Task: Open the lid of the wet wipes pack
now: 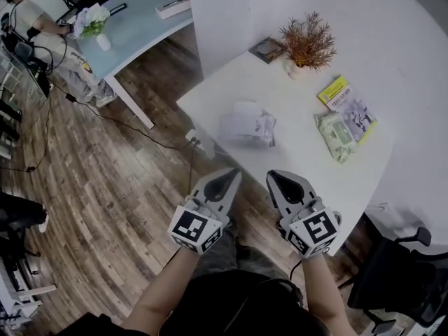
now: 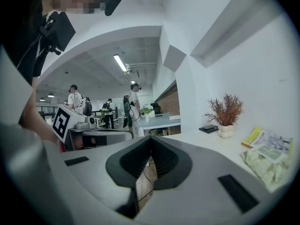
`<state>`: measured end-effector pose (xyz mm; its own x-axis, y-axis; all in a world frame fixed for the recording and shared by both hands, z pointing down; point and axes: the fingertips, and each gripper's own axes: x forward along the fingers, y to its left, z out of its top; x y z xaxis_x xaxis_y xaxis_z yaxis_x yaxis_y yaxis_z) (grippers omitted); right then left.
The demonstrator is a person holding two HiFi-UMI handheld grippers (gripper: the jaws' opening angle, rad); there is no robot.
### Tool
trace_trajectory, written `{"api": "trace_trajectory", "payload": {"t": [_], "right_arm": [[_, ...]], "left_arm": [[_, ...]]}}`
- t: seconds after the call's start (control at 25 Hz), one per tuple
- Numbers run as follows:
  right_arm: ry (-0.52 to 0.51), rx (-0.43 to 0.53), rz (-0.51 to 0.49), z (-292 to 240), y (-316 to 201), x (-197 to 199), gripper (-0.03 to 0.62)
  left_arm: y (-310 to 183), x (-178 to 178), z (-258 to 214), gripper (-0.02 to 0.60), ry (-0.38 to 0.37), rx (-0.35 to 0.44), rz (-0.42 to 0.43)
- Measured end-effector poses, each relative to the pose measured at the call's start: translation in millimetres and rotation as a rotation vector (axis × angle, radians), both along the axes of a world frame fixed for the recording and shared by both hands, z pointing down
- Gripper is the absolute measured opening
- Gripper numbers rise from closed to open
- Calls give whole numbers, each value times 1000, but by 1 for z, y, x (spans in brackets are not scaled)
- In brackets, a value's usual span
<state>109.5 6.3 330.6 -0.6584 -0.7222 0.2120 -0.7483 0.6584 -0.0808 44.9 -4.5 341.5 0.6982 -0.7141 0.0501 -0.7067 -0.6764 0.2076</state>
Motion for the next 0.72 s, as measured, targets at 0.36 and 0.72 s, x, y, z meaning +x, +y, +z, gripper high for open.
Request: {"api": "trace_trajectory", "payload": {"t": [0.36,0.72], "right_arm": [[-30,30,12,-18,39,-2,20],[-35,63,44,-27,75,1,20]], "left_arm": [[38,-2,-15,12,22,13,-41],[70,-19,-25,12,39,19,-109]]}}
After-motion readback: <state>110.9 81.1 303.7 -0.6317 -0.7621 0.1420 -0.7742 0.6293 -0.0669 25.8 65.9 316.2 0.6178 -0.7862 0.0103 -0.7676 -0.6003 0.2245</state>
